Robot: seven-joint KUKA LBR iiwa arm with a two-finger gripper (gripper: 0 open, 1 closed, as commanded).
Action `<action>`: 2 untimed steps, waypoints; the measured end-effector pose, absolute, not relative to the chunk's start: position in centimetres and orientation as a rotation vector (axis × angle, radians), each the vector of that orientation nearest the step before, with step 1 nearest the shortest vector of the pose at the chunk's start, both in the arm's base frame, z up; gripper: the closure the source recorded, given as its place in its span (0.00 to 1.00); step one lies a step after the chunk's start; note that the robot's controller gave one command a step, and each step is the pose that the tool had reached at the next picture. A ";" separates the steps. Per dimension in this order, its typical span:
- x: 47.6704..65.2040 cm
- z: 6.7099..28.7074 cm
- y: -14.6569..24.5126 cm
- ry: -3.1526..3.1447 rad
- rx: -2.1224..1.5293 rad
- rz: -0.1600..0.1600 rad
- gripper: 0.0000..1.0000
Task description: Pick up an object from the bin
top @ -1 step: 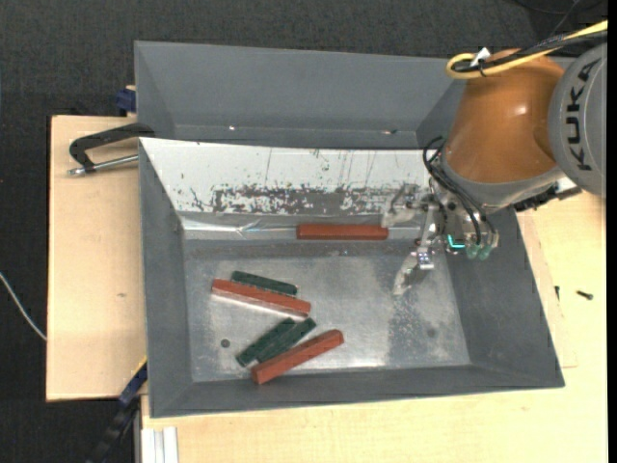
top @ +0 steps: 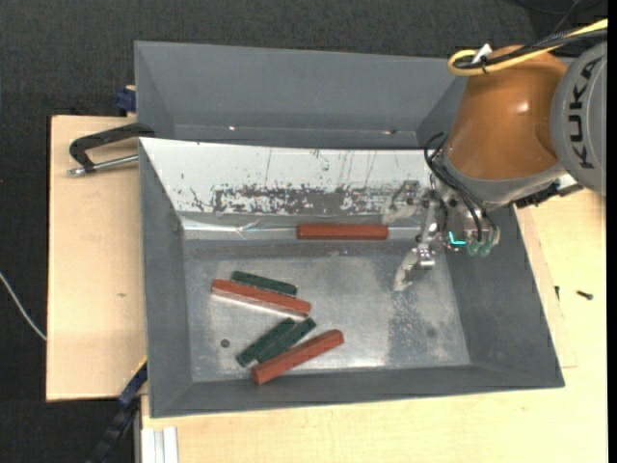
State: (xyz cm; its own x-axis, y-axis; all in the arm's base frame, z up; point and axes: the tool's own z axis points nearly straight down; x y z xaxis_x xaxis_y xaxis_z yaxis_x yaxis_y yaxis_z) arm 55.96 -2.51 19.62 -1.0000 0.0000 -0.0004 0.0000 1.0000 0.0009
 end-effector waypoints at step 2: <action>58.3 12.1 7.5 3.133 -0.156 0.001 0.00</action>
Offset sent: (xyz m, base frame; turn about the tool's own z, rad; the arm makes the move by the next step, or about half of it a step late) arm 0.0270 0.1235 -0.0864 -0.1199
